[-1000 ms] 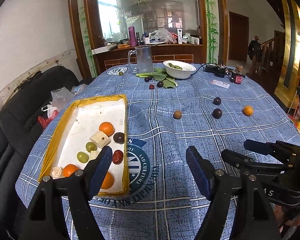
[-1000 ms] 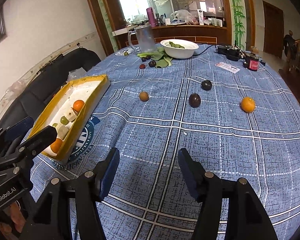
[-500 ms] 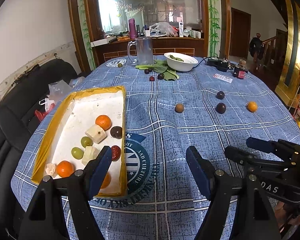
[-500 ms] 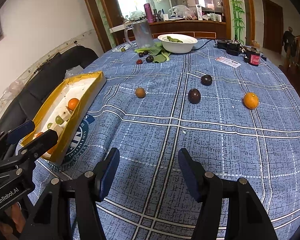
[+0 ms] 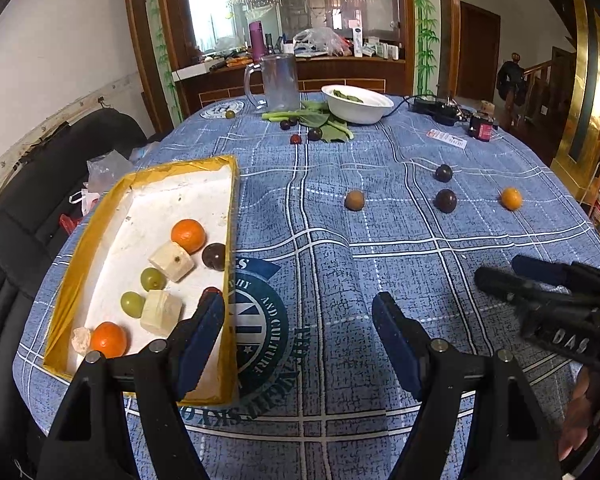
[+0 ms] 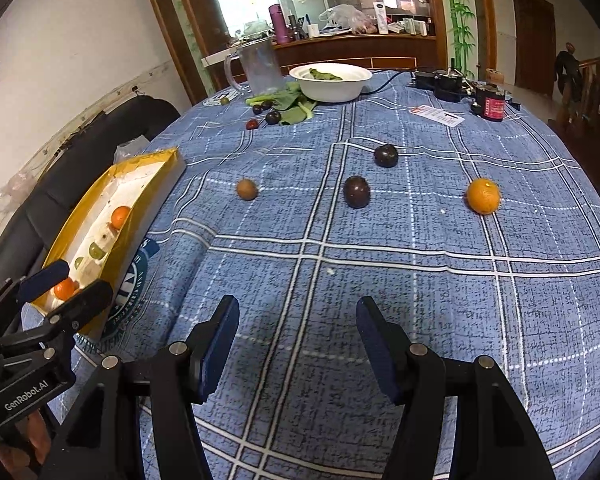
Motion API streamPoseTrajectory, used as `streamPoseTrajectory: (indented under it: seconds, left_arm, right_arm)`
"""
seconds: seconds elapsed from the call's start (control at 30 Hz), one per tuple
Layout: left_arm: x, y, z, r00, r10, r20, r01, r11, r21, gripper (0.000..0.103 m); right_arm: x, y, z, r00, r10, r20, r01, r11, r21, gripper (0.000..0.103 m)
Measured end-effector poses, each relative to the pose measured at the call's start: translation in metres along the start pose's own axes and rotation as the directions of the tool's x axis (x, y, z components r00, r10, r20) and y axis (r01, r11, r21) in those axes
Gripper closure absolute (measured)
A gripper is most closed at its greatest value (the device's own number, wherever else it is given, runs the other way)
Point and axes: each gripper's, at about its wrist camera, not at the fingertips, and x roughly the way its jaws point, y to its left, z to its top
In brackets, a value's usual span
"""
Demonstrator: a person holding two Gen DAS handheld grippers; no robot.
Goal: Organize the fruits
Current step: 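Move both open tools back from the tray toward the remaining fruits, then grasp a dark plum with the left tool while the right tool grasps an orange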
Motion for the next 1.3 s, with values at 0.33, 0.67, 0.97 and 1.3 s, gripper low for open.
streamPoseTrajectory:
  seconds: [0.33,0.67,0.97,1.3]
  left_arm:
    - [0.020,0.001,0.033,0.997,-0.065,-0.028,0.065,0.998,-0.023,0.028]
    - [0.063,-0.077,0.079,0.982,-0.188,-0.024,0.190,0.975,0.118,0.028]
    - [0.127,-0.130,0.096,0.942,-0.324,-0.092,0.334,0.933,0.137,0.039]
    - [0.150,-0.146,0.088,0.933,-0.336,-0.130,0.355,0.917,0.180,0.067]
  right_arm:
    - [-0.013,-0.086,0.053,0.989,-0.121,0.087,0.106,0.982,0.155,0.038]
    - [0.023,-0.151,0.071,0.991,-0.101,0.091,0.069,0.949,0.308,0.039]
    - [0.043,-0.146,0.072,0.993,-0.112,0.043,0.100,0.968,0.230,0.049]
    - [0.055,-0.141,0.069,0.982,-0.187,-0.004,0.184,0.965,0.186,0.050]
